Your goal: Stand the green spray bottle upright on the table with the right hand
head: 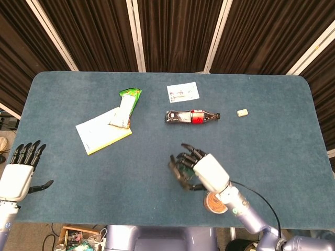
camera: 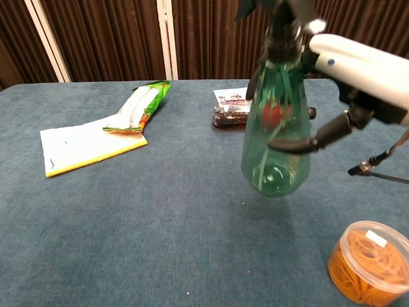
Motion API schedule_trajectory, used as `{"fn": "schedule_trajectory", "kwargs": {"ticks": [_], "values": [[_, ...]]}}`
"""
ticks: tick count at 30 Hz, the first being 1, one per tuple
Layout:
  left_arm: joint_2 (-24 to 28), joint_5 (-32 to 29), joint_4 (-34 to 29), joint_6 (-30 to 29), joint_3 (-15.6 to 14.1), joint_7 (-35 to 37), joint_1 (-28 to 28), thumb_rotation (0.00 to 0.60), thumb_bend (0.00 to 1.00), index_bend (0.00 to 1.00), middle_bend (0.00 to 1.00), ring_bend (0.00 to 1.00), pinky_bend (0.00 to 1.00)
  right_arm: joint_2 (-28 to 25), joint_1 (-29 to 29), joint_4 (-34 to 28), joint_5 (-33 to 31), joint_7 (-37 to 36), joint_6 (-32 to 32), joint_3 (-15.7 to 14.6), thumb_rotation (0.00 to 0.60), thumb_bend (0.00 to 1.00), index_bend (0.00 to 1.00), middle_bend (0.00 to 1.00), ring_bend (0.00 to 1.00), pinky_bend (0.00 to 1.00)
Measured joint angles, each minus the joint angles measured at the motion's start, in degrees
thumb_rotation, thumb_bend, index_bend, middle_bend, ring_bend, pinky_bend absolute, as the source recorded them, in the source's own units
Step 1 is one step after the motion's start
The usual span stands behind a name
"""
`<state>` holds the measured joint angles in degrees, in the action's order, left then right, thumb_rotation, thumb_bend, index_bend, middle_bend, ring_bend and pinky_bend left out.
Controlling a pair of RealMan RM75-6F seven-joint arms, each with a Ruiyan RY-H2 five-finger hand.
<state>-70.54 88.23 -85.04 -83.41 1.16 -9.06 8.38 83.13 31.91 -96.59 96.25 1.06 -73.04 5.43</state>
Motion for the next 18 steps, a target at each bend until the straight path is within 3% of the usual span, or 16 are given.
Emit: {"fn": "schedule_trajectory", "kwargs": {"ticks": [9,18], "values": [[-0.05,-0.16,-0.16,0.30,0.02,-0.17,0.16,0.600,0.01,0.00,0.00,0.00,0.05,0.04,1.36,0.75,-12.11,-11.09,4.75,4.49,0.600,0.42,1.00,0.33,0.13,0.40],[-0.12,-0.02,-0.05,0.70,-0.10,-0.07,0.40,0.600,0.01,0.00,0.00,0.00,0.05,-0.71,1.13,-1.17,-16.19,-15.65,7.98,5.12,0.600,0.41,1.00,0.33,0.13,0.40]]}}
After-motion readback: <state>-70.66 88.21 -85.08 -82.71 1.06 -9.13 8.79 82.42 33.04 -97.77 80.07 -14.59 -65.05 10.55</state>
